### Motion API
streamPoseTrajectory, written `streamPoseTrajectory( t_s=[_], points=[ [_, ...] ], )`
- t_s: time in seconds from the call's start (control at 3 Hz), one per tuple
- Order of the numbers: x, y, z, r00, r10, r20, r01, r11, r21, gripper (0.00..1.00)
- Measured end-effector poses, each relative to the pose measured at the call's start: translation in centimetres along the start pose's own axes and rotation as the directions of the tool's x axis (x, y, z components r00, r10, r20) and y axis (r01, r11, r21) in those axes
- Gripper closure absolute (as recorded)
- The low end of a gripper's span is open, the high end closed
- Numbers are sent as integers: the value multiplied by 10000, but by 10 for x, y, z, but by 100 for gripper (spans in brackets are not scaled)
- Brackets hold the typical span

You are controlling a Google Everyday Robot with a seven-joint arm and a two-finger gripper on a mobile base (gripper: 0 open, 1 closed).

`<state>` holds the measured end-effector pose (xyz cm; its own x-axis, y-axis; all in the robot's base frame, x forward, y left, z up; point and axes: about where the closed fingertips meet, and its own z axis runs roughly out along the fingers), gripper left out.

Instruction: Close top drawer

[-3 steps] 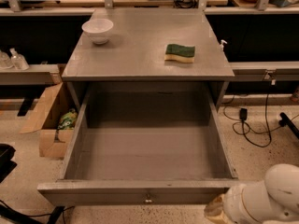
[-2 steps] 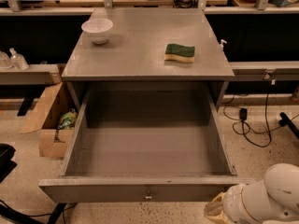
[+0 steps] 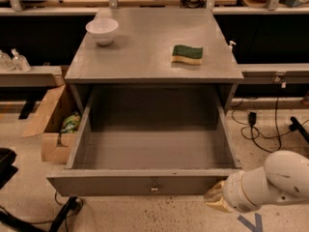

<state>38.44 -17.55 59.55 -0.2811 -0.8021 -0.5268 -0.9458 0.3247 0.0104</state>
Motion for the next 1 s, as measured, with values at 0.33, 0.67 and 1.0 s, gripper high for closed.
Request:
streamPoseTrajectory(
  t_s=[0.33,0.67,1.0],
  points=[
    [0,1,0,10000,-6,7,6,10000,2,100],
    [-22,-25,8,9991,-312,292,310,9995,71,100],
    [-23,-26,8,9990,-329,313,327,9994,76,100]
  ],
)
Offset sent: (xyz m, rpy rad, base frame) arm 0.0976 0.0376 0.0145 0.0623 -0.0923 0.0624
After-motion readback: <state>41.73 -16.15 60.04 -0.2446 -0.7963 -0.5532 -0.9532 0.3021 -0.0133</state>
